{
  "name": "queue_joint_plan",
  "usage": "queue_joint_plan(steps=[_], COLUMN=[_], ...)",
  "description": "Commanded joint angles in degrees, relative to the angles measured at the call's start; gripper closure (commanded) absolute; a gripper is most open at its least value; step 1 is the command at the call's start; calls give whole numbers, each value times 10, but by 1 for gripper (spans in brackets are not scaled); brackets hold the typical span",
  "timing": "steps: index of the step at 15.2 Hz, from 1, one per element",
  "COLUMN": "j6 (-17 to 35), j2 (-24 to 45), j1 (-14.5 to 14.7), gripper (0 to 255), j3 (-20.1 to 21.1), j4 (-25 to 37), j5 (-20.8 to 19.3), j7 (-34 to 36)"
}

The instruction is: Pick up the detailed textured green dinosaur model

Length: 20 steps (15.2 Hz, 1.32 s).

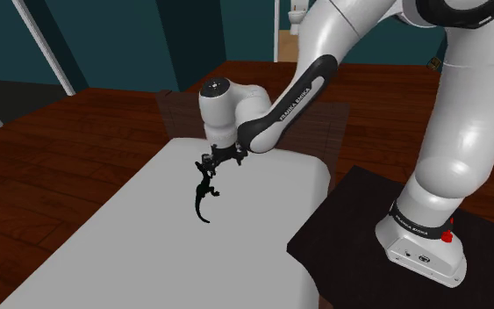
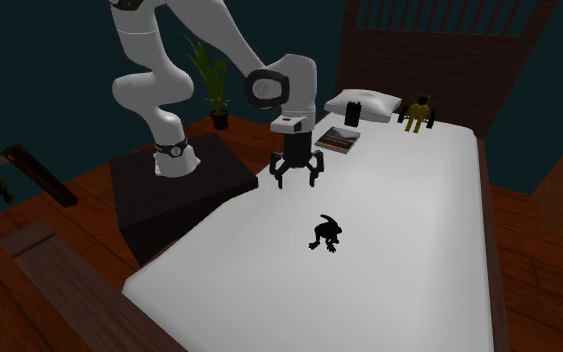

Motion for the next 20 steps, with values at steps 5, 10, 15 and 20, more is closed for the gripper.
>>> queue_joint_plan(steps=[5, 10, 15, 20], j6=[-36, -62, -44, -36], j2=[155, 250, 277, 292], j1=[81, 128, 137, 142], gripper=[0, 0, 0, 255], j3=[-58, -93, -106, -113], j4=[151, 264, 270, 276], j5=[-117, -152, -171, -180], j7=[130, 173, 191, 199])
